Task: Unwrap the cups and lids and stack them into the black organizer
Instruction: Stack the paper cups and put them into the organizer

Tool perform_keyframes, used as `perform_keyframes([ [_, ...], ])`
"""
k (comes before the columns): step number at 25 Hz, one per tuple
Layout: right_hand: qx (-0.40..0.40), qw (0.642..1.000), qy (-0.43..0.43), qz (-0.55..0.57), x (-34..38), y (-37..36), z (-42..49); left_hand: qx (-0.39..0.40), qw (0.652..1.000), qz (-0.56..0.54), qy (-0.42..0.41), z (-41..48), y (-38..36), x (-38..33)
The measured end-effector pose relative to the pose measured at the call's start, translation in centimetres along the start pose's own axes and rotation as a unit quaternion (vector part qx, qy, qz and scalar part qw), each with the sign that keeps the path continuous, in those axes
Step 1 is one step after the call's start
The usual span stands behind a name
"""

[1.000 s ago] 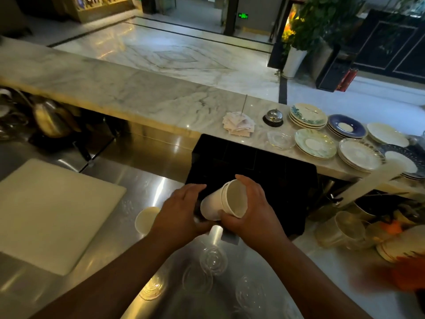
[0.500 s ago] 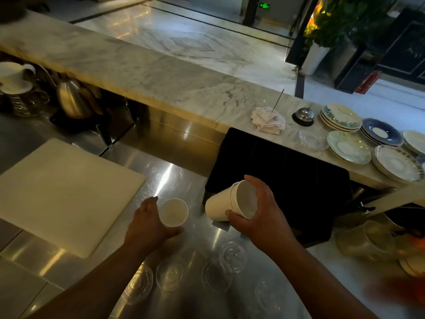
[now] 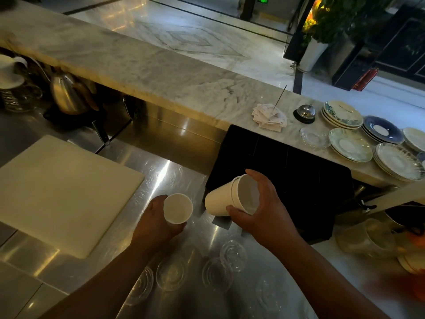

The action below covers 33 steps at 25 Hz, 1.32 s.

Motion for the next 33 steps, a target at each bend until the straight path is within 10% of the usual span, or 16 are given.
perform_keyframes([
  [33,-0.045,0.998,0.036,0.030,-0.6,7.1,-1.6,0.052,0.976,0.036,-0.210,-1.5,-3.9,-23.3],
])
Point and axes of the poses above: each hand's wrist, its own z-axis towards the middle knuckle, its own y-axis out of the back of the hand, x = y × z, the point moved 10 cm from there along z, towards the middle knuckle, and after that the axes turned 9 degrees about -z, right-handed, at the moved point
